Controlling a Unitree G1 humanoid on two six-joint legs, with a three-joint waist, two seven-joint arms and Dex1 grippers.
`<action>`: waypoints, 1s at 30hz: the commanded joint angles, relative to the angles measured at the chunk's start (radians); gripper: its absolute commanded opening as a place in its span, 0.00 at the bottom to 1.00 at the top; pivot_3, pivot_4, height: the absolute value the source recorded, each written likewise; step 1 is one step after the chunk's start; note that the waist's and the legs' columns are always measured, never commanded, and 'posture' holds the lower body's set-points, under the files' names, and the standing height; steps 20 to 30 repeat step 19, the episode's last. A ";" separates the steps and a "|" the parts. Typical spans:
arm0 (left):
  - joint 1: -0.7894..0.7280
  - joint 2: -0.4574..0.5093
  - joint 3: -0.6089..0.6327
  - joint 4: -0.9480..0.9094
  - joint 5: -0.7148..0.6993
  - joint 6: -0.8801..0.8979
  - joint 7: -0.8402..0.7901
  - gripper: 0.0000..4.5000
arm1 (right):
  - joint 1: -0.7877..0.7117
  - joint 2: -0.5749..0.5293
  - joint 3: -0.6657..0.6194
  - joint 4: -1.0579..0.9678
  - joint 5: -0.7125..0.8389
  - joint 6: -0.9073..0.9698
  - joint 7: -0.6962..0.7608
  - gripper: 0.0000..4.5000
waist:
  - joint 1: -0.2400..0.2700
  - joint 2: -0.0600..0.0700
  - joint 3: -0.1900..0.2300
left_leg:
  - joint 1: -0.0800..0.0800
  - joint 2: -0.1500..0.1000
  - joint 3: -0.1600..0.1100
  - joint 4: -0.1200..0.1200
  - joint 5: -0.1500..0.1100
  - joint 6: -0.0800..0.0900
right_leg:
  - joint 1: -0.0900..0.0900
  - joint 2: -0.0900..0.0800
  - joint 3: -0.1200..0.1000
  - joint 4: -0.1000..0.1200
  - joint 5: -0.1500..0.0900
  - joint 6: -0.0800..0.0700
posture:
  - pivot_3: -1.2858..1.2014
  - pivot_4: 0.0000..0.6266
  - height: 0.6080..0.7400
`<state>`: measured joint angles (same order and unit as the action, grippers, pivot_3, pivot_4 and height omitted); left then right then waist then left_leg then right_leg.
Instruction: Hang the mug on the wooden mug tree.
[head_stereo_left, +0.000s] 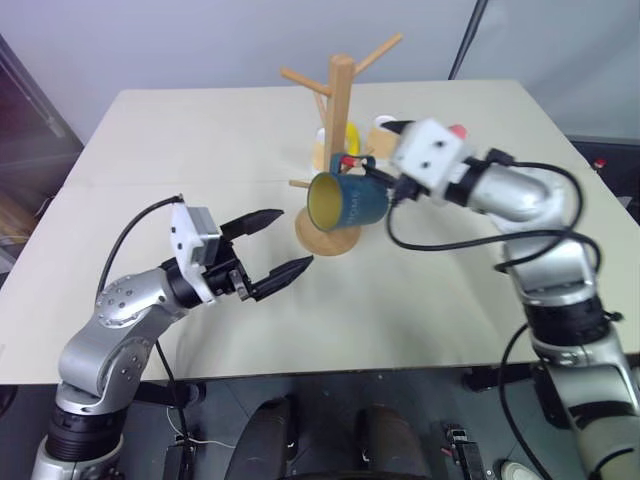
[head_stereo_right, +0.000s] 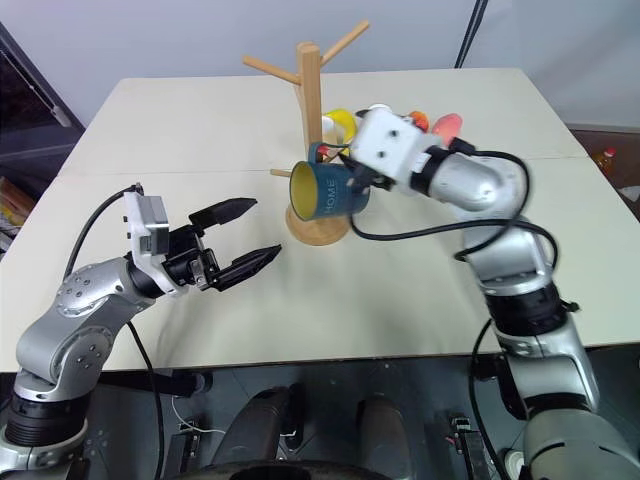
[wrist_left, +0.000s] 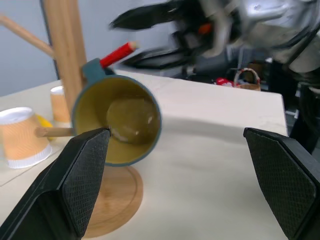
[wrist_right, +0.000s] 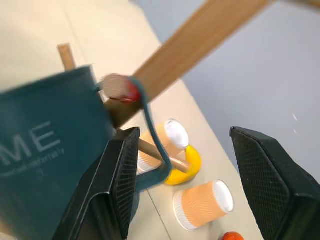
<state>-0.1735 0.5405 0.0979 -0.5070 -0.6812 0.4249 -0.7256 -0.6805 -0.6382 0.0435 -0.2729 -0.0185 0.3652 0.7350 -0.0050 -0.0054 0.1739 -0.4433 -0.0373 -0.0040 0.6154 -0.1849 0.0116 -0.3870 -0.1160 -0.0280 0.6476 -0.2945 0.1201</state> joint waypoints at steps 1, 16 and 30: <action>-0.001 -0.030 0.037 0.044 0.039 -0.037 0.056 1.00 | 0.080 0.014 -0.151 -0.061 0.163 0.027 0.024 0.65 | 0.000 0.000 0.000 | 0.000 0.000 0.000 0.000 0.000 0.000 | 0.000 0.000 0.000 0.000 0.000 0.000 | 0.52 0.24 1.00; 0.121 -0.171 0.125 0.383 0.320 -0.281 0.308 1.00 | 0.454 0.267 -0.309 0.227 0.299 -0.201 -0.144 0.65 | -0.004 -0.001 0.000 | 0.000 0.000 0.000 0.000 0.000 0.000 | -0.001 0.000 0.000 0.001 0.000 0.000 | 0.52 0.24 1.00; 0.136 -0.176 0.128 0.384 0.320 -0.276 0.315 1.00 | 0.467 0.273 -0.298 0.254 0.299 -0.234 -0.157 0.65 | -0.004 0.000 0.000 | 0.000 0.000 0.000 0.000 0.000 0.000 | -0.001 -0.001 0.000 0.001 0.000 0.000 | 0.52 0.24 1.00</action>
